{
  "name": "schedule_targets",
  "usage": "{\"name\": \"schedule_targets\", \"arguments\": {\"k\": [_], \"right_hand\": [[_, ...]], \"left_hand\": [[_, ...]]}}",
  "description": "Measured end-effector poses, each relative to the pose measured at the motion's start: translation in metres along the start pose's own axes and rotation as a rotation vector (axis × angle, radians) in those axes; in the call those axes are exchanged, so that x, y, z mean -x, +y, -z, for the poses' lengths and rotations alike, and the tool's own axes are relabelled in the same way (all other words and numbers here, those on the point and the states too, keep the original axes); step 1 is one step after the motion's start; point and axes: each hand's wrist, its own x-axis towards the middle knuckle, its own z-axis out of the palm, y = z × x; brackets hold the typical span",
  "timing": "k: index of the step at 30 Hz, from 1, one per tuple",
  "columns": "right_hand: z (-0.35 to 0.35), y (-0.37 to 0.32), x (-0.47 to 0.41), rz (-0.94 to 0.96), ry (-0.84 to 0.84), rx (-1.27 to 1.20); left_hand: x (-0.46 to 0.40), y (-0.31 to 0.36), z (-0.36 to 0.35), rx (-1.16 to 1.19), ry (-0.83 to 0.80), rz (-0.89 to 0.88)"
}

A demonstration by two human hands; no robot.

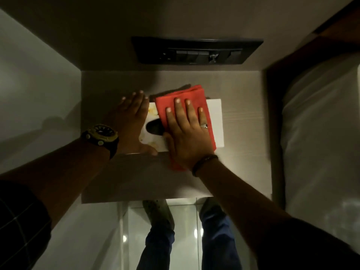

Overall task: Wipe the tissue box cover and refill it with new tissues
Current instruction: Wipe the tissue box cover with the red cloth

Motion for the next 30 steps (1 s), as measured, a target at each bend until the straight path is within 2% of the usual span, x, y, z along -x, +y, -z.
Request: {"name": "schedule_targets", "arguments": {"k": [2,7,12,14,18,20,25,28,30], "right_hand": [[0.001,0.021,0.015,0.06,-0.017,0.053],[0.008,0.043,0.024,-0.066,-0.037,0.09],[0.01,0.049,0.019,-0.073,-0.037,0.08],[0.009,0.044,0.015,-0.146,0.0,0.099],[0.002,0.014,-0.013,-0.413,0.093,0.047],[0.0,-0.002,-0.028,-0.466,0.113,0.019],[-0.005,-0.025,-0.022,-0.184,0.063,-0.013],[-0.01,-0.004,0.0,0.028,0.022,0.032],[-0.01,0.014,0.011,0.052,0.01,0.051]], "left_hand": [[0.0,0.001,0.001,0.014,-0.015,0.006],[0.002,0.001,-0.001,0.008,0.015,0.018],[0.003,0.001,-0.001,0.036,0.059,0.003],[0.003,0.002,-0.003,0.04,0.081,0.002],[0.001,0.001,-0.006,0.059,0.078,0.0],[-0.001,0.001,-0.007,0.055,0.074,-0.006],[0.0,0.003,-0.001,0.043,0.062,-0.003],[0.003,0.007,0.005,0.04,0.041,0.002],[0.003,0.007,0.004,0.043,0.019,0.0]]}}
